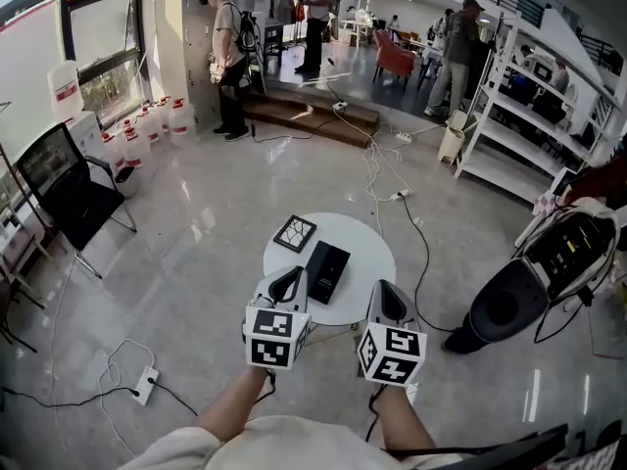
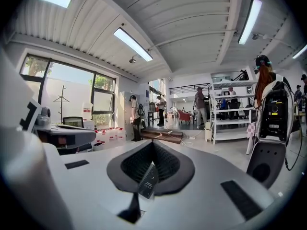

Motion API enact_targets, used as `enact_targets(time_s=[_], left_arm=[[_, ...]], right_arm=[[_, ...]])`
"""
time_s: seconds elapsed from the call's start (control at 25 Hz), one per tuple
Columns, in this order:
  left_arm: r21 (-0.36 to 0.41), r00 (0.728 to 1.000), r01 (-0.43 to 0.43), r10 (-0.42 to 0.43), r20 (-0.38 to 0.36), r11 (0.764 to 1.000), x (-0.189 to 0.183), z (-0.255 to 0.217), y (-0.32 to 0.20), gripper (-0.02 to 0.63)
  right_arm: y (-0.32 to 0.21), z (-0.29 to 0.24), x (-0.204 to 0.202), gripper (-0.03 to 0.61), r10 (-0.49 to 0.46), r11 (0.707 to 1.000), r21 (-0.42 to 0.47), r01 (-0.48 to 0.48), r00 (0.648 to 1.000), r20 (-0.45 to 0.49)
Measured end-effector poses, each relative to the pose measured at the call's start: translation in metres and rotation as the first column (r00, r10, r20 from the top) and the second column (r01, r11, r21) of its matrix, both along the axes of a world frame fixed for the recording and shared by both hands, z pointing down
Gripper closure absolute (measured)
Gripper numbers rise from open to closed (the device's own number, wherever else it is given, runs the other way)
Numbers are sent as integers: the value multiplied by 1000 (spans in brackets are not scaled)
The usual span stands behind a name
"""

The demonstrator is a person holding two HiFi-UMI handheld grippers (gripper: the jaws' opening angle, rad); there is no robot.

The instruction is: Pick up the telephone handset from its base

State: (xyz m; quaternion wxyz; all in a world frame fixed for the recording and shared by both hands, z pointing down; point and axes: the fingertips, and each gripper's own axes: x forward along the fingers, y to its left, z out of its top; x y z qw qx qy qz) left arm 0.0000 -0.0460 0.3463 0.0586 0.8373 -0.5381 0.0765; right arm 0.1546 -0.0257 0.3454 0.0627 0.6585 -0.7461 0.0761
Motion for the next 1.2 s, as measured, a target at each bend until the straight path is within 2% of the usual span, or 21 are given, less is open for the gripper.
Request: enact_targets(time_s=[0.24, 0.64, 1.2], left_arm=[[-22, 1000, 6, -5, 26, 1000, 1, 10, 1, 594], [-50, 1000, 20, -19, 25, 999, -3, 22, -7, 592], [-36, 1000, -12, 13, 1, 999, -3, 22, -45, 592]], right_arm=[[-5, 7, 5, 554, 4, 1000, -10, -4, 1000, 20], [-7, 24, 9, 554, 19, 999, -44, -17, 999, 36], [-42, 27, 2, 554, 28, 999, -47, -26, 999, 29]])
